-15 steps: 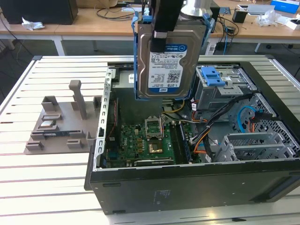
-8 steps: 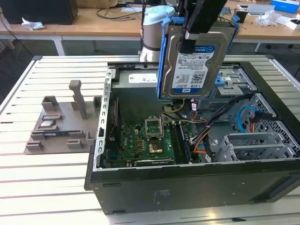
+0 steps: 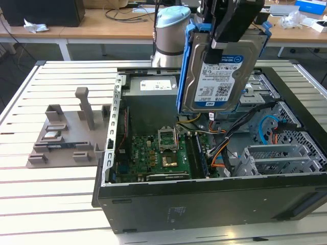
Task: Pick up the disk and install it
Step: 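Pick up the disk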
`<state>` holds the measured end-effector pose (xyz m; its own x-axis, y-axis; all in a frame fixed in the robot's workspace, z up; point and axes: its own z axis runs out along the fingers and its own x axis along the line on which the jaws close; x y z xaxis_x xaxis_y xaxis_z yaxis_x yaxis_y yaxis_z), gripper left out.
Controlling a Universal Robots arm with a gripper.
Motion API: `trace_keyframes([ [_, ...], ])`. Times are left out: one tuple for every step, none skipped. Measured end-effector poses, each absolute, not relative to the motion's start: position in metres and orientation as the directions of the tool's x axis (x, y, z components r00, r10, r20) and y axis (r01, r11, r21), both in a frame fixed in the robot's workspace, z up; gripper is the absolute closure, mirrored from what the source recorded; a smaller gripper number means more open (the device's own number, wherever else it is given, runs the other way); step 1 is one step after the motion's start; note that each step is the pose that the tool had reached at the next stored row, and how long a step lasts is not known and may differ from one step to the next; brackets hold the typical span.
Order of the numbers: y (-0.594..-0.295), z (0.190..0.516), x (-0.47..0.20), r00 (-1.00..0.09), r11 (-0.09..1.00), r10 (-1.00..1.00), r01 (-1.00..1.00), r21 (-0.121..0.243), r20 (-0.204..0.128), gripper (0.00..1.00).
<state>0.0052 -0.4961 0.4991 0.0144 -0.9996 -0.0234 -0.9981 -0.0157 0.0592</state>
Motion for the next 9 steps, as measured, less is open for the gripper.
trace_keyframes([
  [-0.500, 0.499, 0.006, 0.014, -0.016, -1.000, -0.998, 0.059, -0.023, 0.63],
  [-0.504, 0.499, 0.006, 0.014, -0.016, -1.000, -0.998, 0.060, -0.024, 0.63],
  [-0.510, 0.499, 0.007, 0.014, -0.015, -1.000, -0.998, 0.060, -0.023, 0.63],
  [-0.514, 0.498, 0.008, 0.014, -0.015, -1.000, -0.998, 0.061, -0.024, 0.63],
  [-0.518, 0.498, 0.009, 0.014, -0.015, -1.000, -0.998, 0.061, -0.024, 0.63],
  [-0.522, 0.498, 0.009, 0.014, -0.015, -1.000, -0.998, 0.062, -0.023, 0.63],
  [-0.525, 0.498, 0.010, 0.014, -0.015, -1.000, -0.998, 0.062, -0.024, 0.63],
  [-0.527, 0.498, 0.010, 0.014, -0.015, -1.000, -0.998, 0.062, -0.024, 0.63],
  [-0.530, 0.498, 0.011, 0.013, -0.015, -1.000, -0.998, 0.063, -0.024, 0.63],
])
